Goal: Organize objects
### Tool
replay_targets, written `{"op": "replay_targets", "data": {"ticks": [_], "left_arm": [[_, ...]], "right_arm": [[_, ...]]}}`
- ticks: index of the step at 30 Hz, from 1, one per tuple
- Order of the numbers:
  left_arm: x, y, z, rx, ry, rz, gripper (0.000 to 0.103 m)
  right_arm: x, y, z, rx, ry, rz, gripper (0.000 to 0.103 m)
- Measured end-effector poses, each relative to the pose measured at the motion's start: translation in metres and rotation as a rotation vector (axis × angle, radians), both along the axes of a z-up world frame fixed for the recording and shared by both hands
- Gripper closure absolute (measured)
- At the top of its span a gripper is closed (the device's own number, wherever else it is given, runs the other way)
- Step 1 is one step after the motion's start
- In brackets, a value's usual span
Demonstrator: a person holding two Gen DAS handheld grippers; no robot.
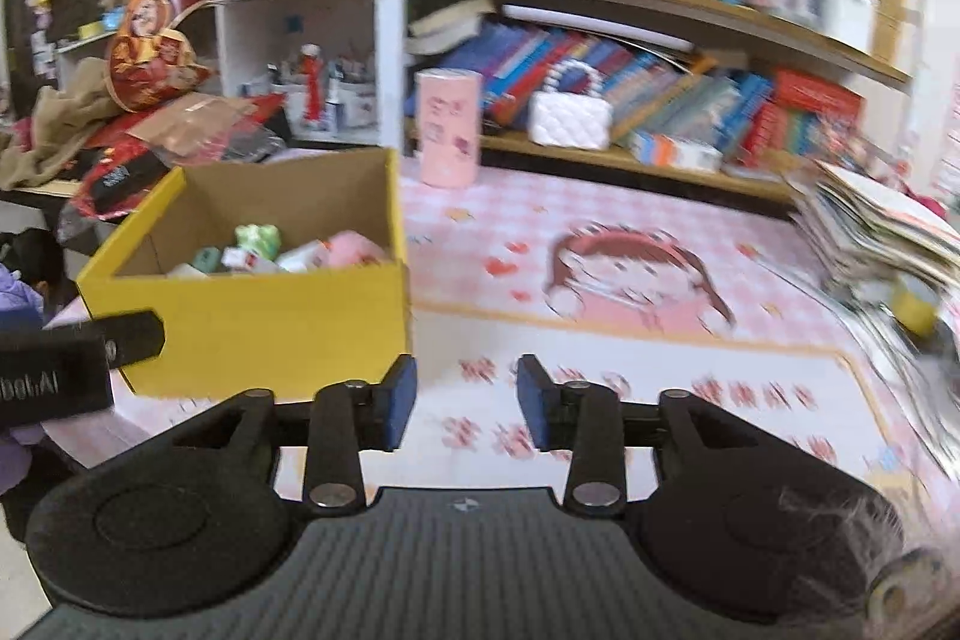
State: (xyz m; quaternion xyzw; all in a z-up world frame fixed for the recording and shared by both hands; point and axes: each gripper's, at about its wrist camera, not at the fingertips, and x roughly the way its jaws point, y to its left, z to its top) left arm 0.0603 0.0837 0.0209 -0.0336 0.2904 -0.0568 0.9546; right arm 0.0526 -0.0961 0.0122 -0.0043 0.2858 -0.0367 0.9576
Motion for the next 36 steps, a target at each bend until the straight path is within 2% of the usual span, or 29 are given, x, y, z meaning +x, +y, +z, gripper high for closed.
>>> {"op": "replay_targets", "data": {"ticks": [6, 10, 14, 17, 26, 36], "left_arm": [[-0.022, -0.022, -0.011, 0.029, 0.04, -0.045, 0.008], [-0.033, -0.036, -0.01, 0.071, 0.033, -0.076, 0.005], [-0.04, -0.049, -0.011, 0.108, 0.034, -0.095, 0.003], [-0.043, -0.056, -0.013, 0.126, 0.05, -0.107, 0.003], [-0.052, -0.082, -0.014, 0.174, 0.047, -0.151, 0.003], [-0.059, -0.095, -0.02, 0.2, 0.081, -0.166, 0.002]], "right_arm": [[-0.042, -0.012, -0.009, -0.013, 0.015, -0.106, 0.047], [-0.055, -0.025, -0.015, 0.007, 0.054, -0.176, 0.037], [-0.067, -0.032, -0.019, -0.008, 0.066, -0.238, 0.013], [-0.075, -0.036, -0.021, -0.032, 0.068, -0.289, 0.001], [-0.093, -0.06, -0.024, -0.043, 0.083, -0.38, 0.0], [-0.1, -0.066, -0.029, -0.046, 0.109, -0.398, 0.0]]}}
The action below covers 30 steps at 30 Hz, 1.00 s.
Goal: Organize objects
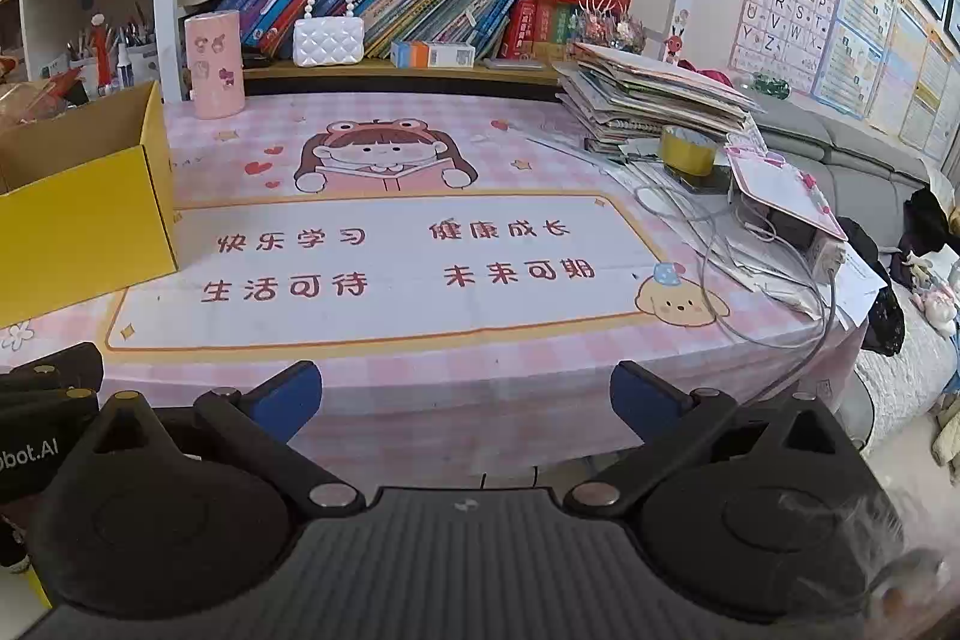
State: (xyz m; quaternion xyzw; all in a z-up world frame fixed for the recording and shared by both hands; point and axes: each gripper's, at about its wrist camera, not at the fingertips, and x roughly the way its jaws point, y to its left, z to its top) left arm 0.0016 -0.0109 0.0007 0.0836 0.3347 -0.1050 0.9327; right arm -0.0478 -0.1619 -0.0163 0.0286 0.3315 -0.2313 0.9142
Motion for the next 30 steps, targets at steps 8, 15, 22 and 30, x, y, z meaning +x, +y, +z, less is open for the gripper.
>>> {"op": "replay_targets", "data": {"ticks": [8, 15, 22, 30], "left_arm": [[-0.0008, 0.0004, -0.0007, 0.002, 0.011, 0.017, 0.002], [0.0008, 0.0008, -0.0028, 0.001, 0.028, 0.029, 0.002], [0.0009, 0.0019, -0.0033, -0.003, 0.03, 0.04, 0.002], [0.0019, 0.0033, -0.0041, -0.01, 0.032, 0.04, 0.002]], "right_arm": [[-0.0022, -0.0002, 0.0011, -0.008, 0.0, -0.002, 0.0], [-0.0026, -0.0003, 0.0022, -0.011, 0.001, -0.001, 0.0], [-0.0026, 0.0003, 0.003, -0.018, 0.005, 0.001, 0.0], [-0.0016, 0.0005, 0.0033, -0.021, 0.007, 0.001, 0.0]]}}
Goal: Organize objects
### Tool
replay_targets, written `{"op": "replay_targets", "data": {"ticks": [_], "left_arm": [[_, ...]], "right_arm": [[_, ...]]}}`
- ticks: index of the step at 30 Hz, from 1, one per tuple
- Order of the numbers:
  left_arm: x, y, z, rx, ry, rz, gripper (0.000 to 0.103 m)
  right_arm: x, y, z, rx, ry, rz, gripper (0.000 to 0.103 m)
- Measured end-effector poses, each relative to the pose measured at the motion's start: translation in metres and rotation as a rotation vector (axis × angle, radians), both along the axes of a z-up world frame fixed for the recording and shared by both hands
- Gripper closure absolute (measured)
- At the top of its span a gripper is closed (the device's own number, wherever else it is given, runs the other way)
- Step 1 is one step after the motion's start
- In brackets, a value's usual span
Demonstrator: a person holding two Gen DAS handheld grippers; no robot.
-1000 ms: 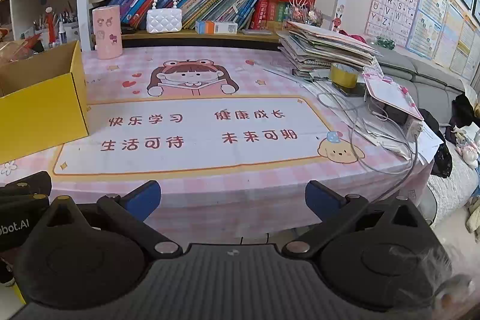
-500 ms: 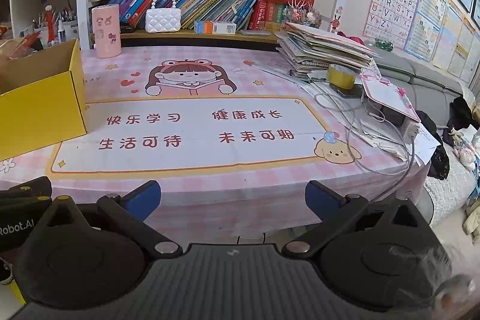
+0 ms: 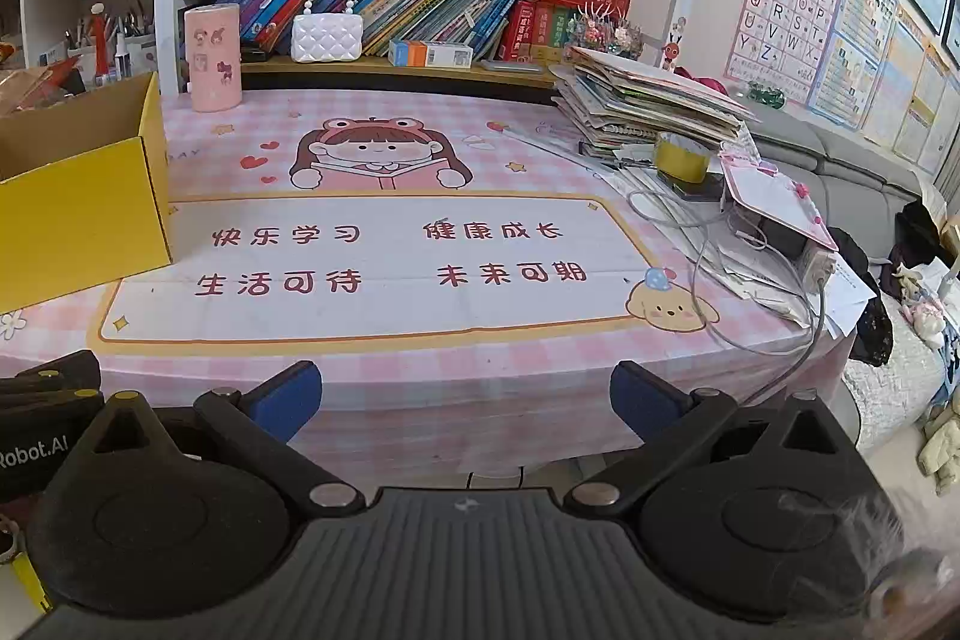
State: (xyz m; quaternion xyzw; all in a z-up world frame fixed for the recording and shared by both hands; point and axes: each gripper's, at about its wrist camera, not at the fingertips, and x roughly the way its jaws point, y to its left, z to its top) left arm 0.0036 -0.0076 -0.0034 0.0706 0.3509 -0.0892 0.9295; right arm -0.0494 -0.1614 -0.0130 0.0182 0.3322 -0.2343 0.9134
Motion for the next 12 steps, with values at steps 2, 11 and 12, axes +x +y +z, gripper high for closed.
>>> {"op": "replay_targets", "data": {"ticks": [2, 11, 12], "left_arm": [[0.0009, -0.0002, 0.0001, -0.004, 0.002, 0.001, 0.002], [0.0063, -0.0035, 0.0007, 0.0, 0.002, 0.019, 0.002], [0.0082, -0.004, -0.0002, 0.001, 0.007, 0.021, 0.001]], "right_arm": [[0.0, -0.0002, 0.0001, -0.001, 0.0, 0.0, 0.0], [0.0061, -0.0095, 0.0019, -0.005, 0.013, 0.018, 0.0], [0.0088, -0.0095, 0.0019, -0.004, 0.017, 0.021, 0.0]]}}
